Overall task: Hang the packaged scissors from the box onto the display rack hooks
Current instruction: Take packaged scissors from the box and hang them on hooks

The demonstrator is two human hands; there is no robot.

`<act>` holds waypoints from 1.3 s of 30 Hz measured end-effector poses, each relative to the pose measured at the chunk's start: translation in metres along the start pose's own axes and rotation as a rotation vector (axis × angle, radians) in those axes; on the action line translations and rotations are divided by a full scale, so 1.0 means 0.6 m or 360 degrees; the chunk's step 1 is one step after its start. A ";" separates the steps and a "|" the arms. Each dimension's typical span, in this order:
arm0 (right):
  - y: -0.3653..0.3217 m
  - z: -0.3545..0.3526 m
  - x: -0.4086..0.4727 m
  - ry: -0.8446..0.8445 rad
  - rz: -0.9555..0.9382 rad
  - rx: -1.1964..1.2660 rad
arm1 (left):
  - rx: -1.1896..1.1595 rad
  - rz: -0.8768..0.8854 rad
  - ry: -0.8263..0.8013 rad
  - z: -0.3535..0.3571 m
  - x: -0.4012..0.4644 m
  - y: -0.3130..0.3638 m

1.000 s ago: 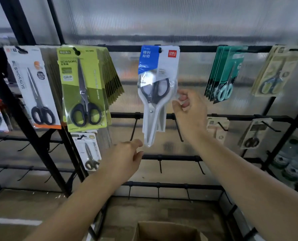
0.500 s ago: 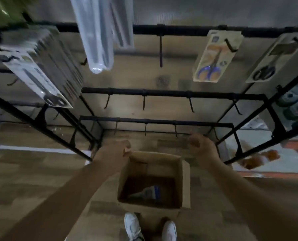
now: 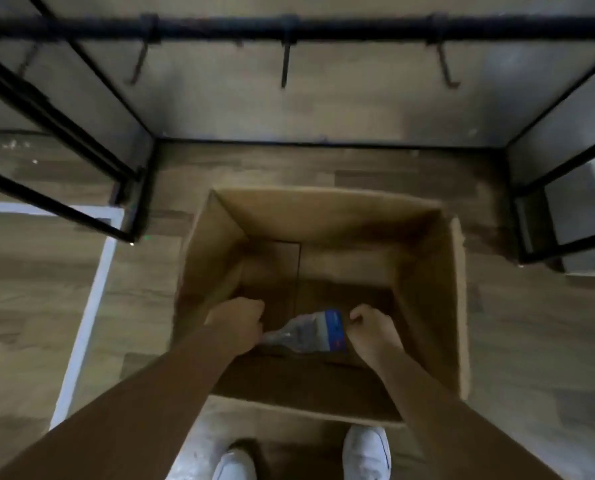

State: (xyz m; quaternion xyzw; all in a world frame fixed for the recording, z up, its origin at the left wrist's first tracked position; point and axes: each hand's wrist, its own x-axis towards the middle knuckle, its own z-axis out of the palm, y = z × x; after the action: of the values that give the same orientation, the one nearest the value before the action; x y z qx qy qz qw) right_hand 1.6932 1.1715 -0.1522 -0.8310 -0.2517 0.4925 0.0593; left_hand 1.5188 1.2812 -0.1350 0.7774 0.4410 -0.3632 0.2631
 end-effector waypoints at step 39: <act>-0.164 -0.231 -0.201 0.0774 -0.0548 0.0764 | -0.1622 0.0332 -0.0098 -0.168 -0.163 0.057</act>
State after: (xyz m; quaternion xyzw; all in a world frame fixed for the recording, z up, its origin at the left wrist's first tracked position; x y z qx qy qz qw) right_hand 1.7288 1.2201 0.0475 -0.8316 -0.2437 0.3087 0.3920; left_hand 1.5485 1.2900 0.0064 0.5794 0.4742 -0.0969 0.6558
